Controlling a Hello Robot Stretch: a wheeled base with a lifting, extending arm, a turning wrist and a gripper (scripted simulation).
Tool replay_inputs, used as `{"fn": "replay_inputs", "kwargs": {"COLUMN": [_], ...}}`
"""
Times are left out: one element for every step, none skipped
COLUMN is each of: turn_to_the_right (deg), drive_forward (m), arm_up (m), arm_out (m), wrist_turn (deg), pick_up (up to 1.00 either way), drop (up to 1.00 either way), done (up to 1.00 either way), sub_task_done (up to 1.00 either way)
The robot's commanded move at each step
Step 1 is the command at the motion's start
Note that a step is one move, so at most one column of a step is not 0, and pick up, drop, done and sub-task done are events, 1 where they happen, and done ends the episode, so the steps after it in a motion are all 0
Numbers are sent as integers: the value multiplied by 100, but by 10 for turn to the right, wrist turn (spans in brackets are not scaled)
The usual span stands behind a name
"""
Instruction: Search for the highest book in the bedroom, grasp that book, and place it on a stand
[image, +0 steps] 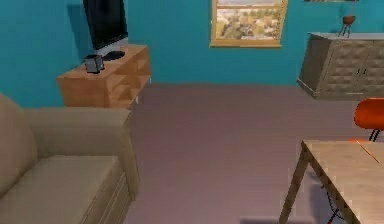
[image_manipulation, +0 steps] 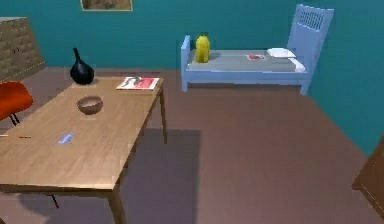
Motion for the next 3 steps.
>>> {"fn": "replay_inputs", "kwargs": {"turn_to_the_right": [0, 60, 0], "drive_forward": [100, 0, 50], "arm_up": [0, 0, 0], "arm_out": [0, 0, 0], "wrist_turn": [0, 0, 0], "pick_up": [0, 0, 0], "drop": [0, 0, 0], "done": [0, 0, 0], "sub_task_done": [0, 0, 0]}}
